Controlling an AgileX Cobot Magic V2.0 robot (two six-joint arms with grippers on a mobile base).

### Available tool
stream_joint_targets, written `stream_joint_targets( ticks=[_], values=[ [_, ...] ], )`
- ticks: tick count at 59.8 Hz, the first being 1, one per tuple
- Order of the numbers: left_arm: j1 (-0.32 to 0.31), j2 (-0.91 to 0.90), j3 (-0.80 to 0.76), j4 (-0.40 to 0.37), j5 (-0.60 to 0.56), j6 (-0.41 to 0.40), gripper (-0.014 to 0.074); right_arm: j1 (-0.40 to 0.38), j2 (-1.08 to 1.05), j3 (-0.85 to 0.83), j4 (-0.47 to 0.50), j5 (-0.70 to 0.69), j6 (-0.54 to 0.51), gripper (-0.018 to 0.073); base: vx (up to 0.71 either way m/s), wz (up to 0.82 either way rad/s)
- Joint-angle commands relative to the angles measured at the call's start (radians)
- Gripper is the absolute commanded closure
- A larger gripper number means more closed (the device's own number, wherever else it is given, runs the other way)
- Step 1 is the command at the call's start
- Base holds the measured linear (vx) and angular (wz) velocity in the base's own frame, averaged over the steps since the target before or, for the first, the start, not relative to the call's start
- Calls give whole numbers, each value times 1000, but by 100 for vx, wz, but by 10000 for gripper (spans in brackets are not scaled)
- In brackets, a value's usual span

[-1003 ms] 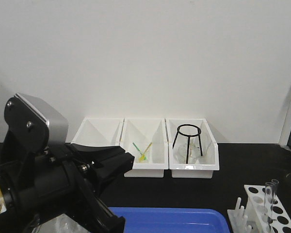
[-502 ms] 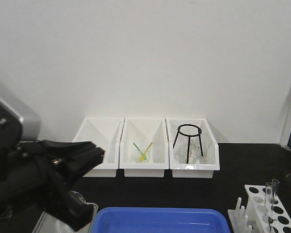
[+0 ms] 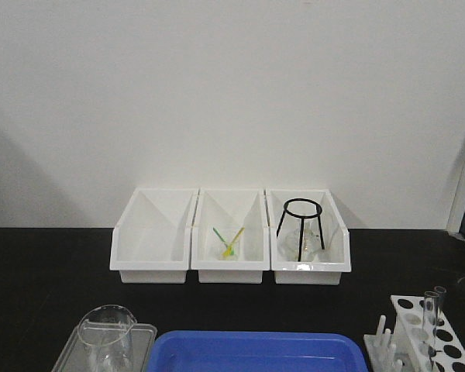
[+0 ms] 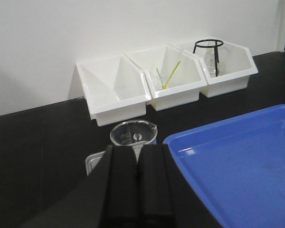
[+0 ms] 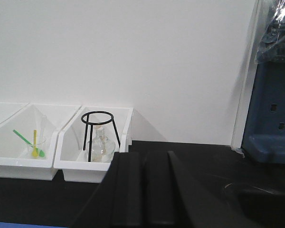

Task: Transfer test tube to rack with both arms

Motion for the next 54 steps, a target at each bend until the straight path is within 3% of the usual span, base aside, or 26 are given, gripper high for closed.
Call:
stream_joint_targets(
  ticks=[1, 12, 24, 54],
  values=[
    [25, -103, 59, -10, -106, -3, 603, -8, -2, -29, -8, -71, -4, 570, 0, 0],
    [57, -269, 220, -14, -232, -4, 603, -8, -2, -29, -8, -71, -4, 570, 0, 0],
    [60, -351, 216, -11, -113, -1, 603, -8, -2, -29, -8, -69, -4, 570, 0, 0],
    [60, -353, 216, -11, -87, -1, 603, -8, -2, -29, -8, -72, -4, 570, 0, 0]
  ],
)
